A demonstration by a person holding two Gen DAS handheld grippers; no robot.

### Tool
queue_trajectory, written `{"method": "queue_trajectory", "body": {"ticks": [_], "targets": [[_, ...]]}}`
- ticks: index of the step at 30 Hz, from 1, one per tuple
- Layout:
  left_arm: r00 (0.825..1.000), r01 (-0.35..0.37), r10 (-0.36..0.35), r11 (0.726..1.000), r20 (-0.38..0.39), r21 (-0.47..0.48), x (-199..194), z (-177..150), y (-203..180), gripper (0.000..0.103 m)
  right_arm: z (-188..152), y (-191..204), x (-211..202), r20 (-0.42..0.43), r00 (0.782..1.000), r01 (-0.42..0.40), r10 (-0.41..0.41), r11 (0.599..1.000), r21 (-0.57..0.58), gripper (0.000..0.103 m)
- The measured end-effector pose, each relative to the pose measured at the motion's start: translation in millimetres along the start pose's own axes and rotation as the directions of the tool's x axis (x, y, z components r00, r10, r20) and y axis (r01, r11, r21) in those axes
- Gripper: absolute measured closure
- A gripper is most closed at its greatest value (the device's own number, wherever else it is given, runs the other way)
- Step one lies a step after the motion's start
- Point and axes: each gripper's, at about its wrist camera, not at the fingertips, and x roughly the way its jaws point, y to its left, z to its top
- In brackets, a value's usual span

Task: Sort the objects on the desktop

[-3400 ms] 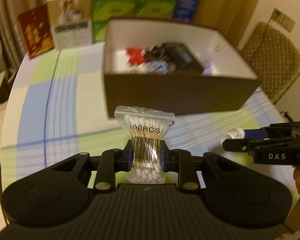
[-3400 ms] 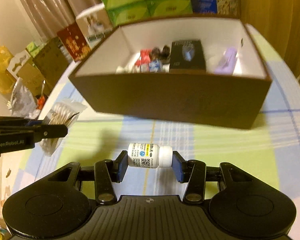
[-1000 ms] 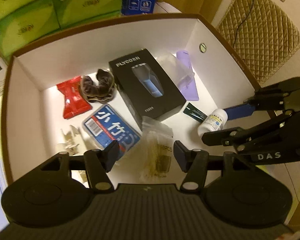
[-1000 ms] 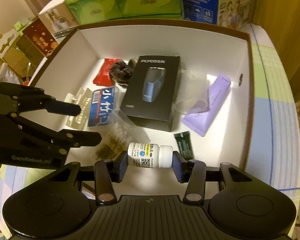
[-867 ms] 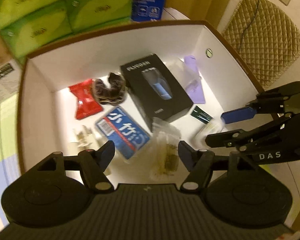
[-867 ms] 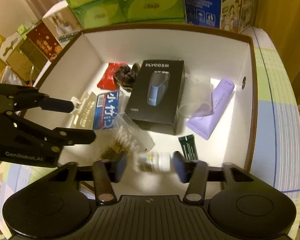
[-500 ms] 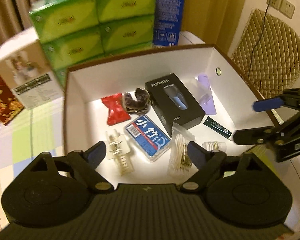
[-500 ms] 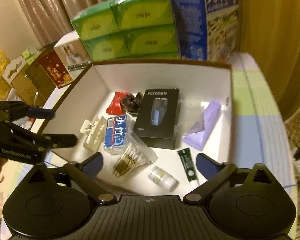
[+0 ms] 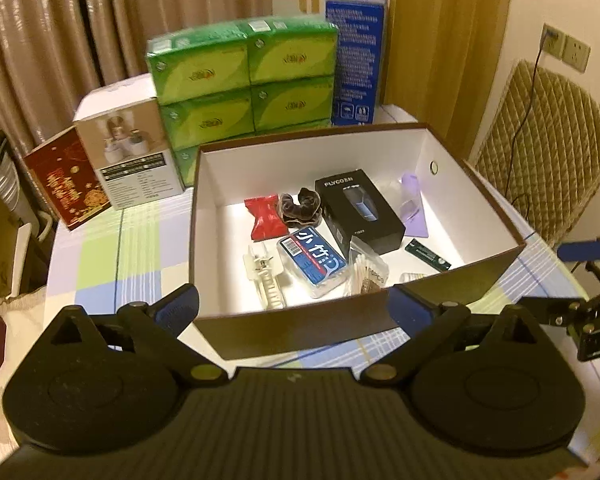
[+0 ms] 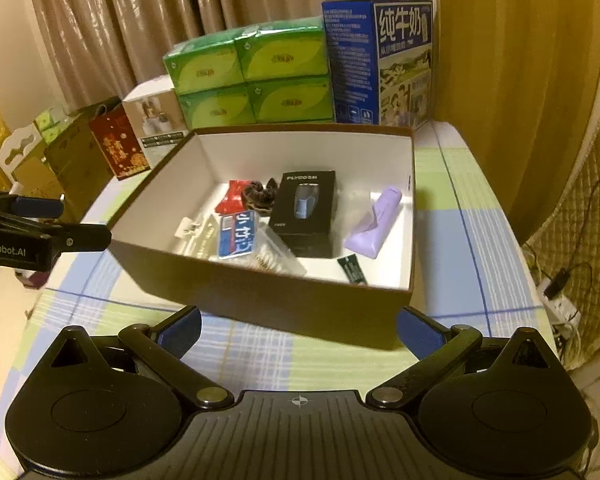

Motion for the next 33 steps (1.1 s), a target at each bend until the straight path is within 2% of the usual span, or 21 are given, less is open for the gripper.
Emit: {"method": "queue_trajectory", "body": {"ticks": [5,14,17,28,33], "targets": [[1.0,-0.011,0.011,0.999,0.014,-0.043,-25.5,-14.9,-1.8,0.001,-13.9,9.7,-21.4,0.023,1.0,-0.001,0.0,1.0,0.026,0.002],[0.998,-0.056,0.056,0.998,0.005,-0.021,-63.2,-56.9,-16.7,0.001,-42.6,24.3,-45.7,0.012,1.0,-0.024,0.023,0.998,0.059,0.002],[0.998,-0.061,0.061,0.997,-0.006,-0.048,-73.6,-67.9,-16.8,0.001,-51.2,26.8,-53.0,0.004,1.0,-0.03,0.03,0.997,0.074,0.002],[0.998,-0.065,0.064,0.992,-0.011,-0.108,-110.5,-91.4,-21.8,0.001,-72.6,36.2,-82.0,0.017,0.999,-0.04,0.038,0.996,0.083,0.002],[0.996,-0.092,0.09,0.99,-0.024,-0.106,-118.4,-101.7,-28.0,0.001,-80.2,41.9,-95.7,0.032,0.999,-0.027,0.025,0.997,0.066,0.002]]}}
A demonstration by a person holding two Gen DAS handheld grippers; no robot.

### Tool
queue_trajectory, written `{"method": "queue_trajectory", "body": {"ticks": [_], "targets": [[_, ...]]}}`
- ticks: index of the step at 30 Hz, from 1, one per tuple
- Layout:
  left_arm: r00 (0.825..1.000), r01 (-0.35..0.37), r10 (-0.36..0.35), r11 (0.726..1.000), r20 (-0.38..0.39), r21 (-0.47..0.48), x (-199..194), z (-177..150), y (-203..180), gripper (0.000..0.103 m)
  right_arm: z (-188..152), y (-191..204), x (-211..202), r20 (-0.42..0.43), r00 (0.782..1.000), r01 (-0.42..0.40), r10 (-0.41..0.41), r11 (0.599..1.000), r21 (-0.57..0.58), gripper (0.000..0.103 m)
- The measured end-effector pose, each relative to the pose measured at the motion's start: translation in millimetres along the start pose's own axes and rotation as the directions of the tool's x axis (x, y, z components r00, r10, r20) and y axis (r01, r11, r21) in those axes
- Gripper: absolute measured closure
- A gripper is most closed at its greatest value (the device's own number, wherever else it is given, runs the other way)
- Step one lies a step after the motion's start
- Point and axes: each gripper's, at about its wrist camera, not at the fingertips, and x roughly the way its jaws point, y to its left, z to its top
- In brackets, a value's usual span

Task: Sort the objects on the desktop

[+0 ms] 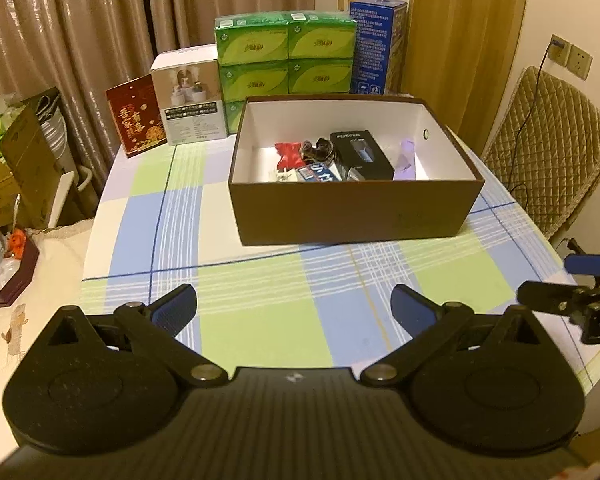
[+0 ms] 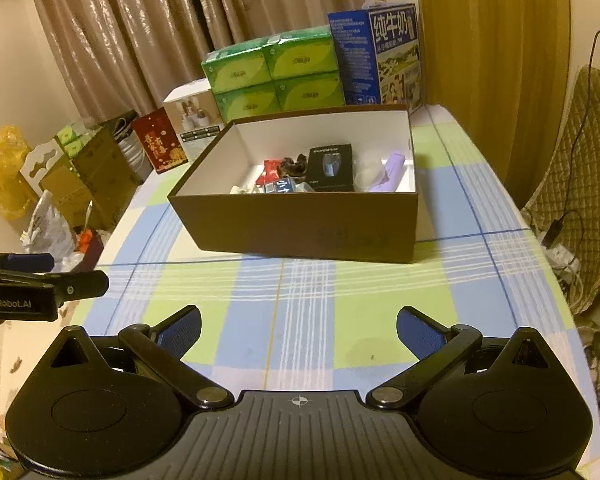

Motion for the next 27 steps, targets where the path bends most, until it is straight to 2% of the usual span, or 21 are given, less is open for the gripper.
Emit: {"method": "queue_trajectory", "body": {"ticks": [12,27], "targets": [[0.999,-0.02,0.02,1.0,-0.031,0.002,-11.7,-22.1,-10.7,0.001,-19.6,6.1,-12.5,-0.017,1.0,0.019,-0.02,0.998,-0.06,0.002],[0.998,-0.036,0.036,0.999,-0.047,0.004,-21.1,-32.2,-20.4,0.001,-32.9,8.5,-11.9,-0.052,0.998,0.017,-0.023,0.994,-0.109,0.002]]}}
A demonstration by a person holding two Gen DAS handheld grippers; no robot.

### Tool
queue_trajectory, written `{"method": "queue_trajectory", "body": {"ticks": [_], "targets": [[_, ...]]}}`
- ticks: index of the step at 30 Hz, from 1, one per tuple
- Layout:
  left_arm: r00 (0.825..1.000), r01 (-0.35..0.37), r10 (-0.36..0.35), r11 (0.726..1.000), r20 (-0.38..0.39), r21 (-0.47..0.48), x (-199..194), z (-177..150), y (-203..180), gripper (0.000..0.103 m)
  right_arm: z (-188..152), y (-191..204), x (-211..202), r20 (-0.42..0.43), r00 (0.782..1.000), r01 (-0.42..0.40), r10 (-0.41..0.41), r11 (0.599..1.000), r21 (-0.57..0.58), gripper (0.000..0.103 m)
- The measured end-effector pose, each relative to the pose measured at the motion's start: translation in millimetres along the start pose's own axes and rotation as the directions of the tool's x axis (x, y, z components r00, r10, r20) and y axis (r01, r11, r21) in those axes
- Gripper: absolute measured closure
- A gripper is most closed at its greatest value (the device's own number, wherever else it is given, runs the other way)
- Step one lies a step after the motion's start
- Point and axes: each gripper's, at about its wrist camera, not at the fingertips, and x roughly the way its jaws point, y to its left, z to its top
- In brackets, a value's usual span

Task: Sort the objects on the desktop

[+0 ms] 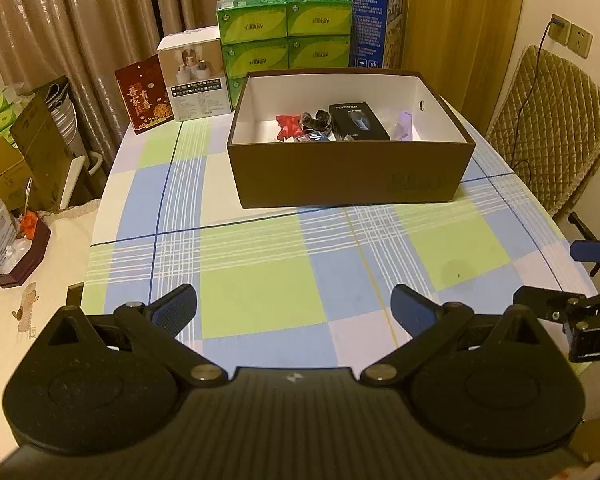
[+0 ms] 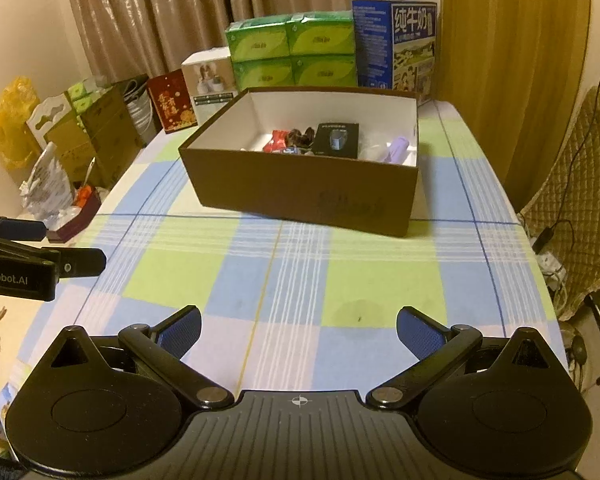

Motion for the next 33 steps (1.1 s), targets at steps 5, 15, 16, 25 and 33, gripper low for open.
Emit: {"method": "queue_trajectory", "body": {"ticks": [5,15,16,25,33], "targets": [[1.0,-0.006,0.006,1.0,-0.009,-0.001,-0.5,-2.4,-2.1,0.001,-0.8,-1.9,1.3,-0.009,1.0,-0.001,0.001,1.0,0.01,0.002],[1.0,-0.012,0.012,1.0,-0.029,-0.001,3.3,-7.3,-5.3,0.001,-2.4,-2.2,7.2,-0.032,0.999,-0.014,0.014,1.0,0.014,0.002],[0.999,-0.012,0.012,1.0,-0.031,-0.001,3.8,-7.6,-5.6,0.001,-2.6,-2.2,7.4,-0.033,0.999,-0.013,0.014,1.0,0.014,0.002],[0.999,-0.005,0.005,1.0,-0.042,0.002,9.7,-7.6,-7.3,0.001,-1.9,-3.2,11.3,-0.045,0.999,-0.011,0.012,1.0,0.022,0.002],[0.999,0.001,-0.001,1.0,-0.047,0.003,15.2,-5.0,-7.4,0.001,0.9,-4.5,14.4,-0.049,0.999,-0.009,0.01,1.0,0.026,0.002]]}}
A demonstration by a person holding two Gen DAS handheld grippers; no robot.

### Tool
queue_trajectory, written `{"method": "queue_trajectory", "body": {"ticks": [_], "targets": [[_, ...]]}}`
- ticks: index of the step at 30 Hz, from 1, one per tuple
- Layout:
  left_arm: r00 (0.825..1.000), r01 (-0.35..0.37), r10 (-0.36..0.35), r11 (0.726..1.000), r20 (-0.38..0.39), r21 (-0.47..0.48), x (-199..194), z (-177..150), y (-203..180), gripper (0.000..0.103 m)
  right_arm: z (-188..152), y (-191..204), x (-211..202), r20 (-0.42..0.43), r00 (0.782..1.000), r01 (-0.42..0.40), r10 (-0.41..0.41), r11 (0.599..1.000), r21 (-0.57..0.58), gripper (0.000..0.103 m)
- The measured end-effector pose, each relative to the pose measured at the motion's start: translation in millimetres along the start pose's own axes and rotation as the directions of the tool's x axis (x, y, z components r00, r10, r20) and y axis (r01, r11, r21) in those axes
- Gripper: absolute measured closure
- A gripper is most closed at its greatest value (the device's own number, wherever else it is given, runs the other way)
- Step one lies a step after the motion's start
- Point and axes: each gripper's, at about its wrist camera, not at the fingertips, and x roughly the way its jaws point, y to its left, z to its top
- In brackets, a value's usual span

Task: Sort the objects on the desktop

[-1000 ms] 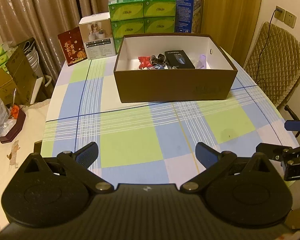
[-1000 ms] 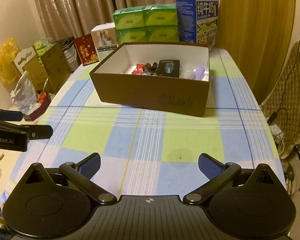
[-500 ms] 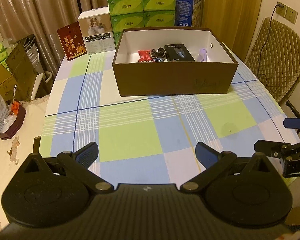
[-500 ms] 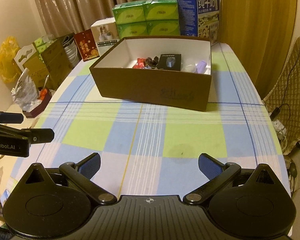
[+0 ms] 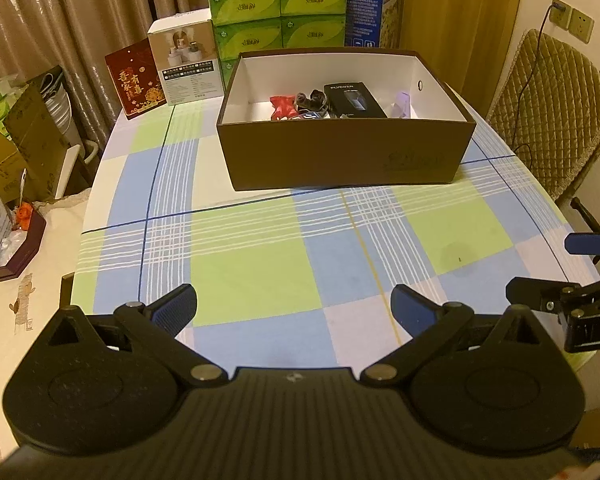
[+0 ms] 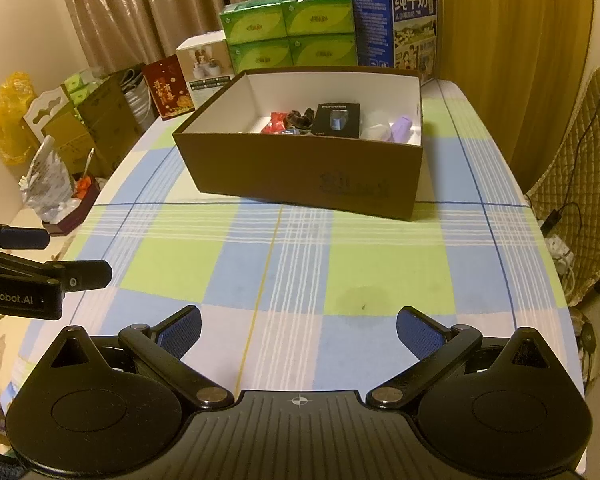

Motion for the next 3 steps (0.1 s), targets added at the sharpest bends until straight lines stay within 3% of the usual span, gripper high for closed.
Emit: {"method": "queue_trajectory", "body": {"ticks": [3], "targets": [[1.0,-0.001,0.001,1.0,0.002,0.002,2.3,2.5,1.2,0.001,2.1,-0.7,1.7,0.0,1.0,-0.001,0.001,1.0,0.002,0.002]]}}
